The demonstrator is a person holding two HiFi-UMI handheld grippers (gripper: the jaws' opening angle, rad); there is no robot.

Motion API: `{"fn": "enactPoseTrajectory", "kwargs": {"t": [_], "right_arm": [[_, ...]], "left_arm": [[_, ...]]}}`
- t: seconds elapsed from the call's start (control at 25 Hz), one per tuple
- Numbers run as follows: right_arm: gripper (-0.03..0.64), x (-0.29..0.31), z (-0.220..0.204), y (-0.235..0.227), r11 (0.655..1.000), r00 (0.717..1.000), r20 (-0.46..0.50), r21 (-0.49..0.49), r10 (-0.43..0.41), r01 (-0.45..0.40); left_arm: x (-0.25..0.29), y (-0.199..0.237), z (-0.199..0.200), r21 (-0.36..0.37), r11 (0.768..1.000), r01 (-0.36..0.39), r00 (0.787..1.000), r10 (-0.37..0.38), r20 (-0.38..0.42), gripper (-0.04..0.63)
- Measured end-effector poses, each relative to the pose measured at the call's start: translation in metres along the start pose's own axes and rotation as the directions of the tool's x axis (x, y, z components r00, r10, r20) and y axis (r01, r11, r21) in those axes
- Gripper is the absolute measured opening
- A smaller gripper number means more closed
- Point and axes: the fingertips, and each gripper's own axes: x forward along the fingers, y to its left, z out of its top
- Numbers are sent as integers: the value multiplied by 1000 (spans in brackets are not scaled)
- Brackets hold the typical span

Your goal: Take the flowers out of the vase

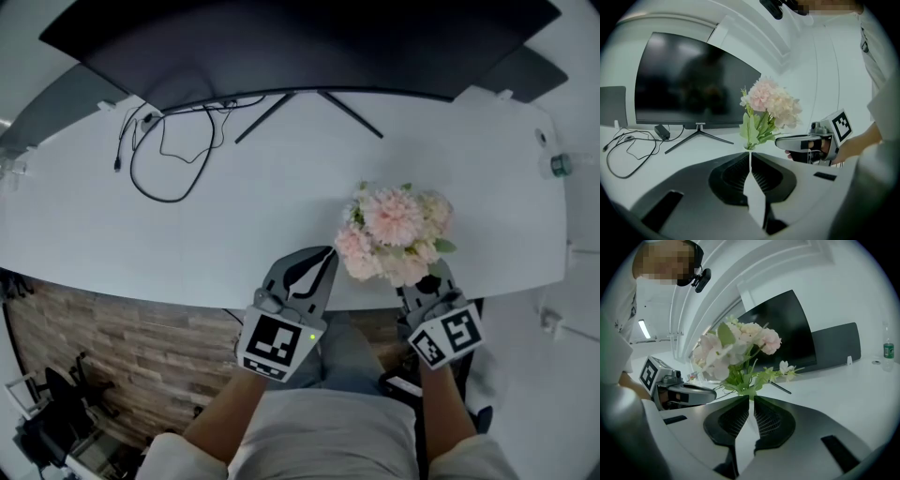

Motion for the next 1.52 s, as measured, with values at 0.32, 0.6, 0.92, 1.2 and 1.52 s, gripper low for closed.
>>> {"fn": "enactPoseTrajectory", "kwargs": {"t": [0.32, 0.6, 0.92, 1.2, 1.52], "right_arm": [[91, 18, -14, 2, 999, 999, -33, -30, 17, -18], [147, 37, -10, 3, 999, 999, -23, -29, 25, -26], [166, 49, -3, 8, 997, 997, -3, -31, 77, -77], [171, 54, 4, 11, 995, 995, 34, -41, 97, -95], [130, 59, 7, 11, 994, 994, 48, -43, 102, -100]], "left_arm": [[23, 7, -17, -13, 999, 39, 999, -40, -15, 57], [42, 5, -23, 11, 996, 84, 996, -84, -33, 114], [59, 4, -25, 25, 992, 125, 991, -124, -39, 155], [73, 2, -25, 59, 987, 150, 988, -148, -47, 203], [92, 4, -33, 98, 981, 170, 985, -165, -60, 244]]}}
